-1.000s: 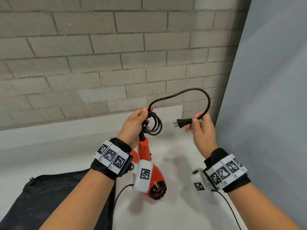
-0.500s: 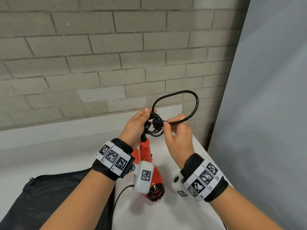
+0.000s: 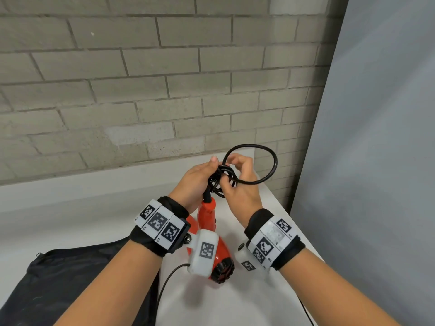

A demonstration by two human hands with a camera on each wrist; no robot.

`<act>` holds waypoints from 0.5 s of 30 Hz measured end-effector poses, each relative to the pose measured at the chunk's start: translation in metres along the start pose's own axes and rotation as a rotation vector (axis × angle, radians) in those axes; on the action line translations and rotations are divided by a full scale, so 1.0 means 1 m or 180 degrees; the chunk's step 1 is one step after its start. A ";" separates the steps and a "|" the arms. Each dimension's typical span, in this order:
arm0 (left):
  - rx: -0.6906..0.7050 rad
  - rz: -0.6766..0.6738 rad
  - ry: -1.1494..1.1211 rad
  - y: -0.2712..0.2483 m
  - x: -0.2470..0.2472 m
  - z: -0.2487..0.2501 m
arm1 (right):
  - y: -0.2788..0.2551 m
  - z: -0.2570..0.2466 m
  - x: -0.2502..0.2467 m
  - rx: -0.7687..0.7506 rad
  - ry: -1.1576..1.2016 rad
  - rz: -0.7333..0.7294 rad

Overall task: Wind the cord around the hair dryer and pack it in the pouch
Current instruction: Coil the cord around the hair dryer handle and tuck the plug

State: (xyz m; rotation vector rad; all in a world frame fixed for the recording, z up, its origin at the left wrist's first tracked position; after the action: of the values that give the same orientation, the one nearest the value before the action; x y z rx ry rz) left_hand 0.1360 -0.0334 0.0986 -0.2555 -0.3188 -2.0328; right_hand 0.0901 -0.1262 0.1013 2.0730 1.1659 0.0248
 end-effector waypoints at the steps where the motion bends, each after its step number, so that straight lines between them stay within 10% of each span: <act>1: 0.0018 -0.0050 0.0041 0.000 0.002 0.001 | 0.002 0.004 0.008 0.0134 0.0086 -0.0331; 15: 0.0319 0.0140 -0.0411 0.000 -0.016 0.009 | -0.031 0.088 0.022 0.0388 -0.1557 -0.1914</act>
State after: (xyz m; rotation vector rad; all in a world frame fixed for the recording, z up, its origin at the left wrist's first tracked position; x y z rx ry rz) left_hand 0.1433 -0.0170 0.1026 -0.3293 -0.4900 -1.9548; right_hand 0.1116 -0.1529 0.0116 1.6099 1.4351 -0.8070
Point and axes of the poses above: each hand's wrist, its own y-axis towards the middle knuckle, its own x-axis out of the palm, z = x × y, the point moved 7 cm from there along y, towards the middle knuckle, and after that the axes turned 13 degrees about -y, right-handed, at the moved point
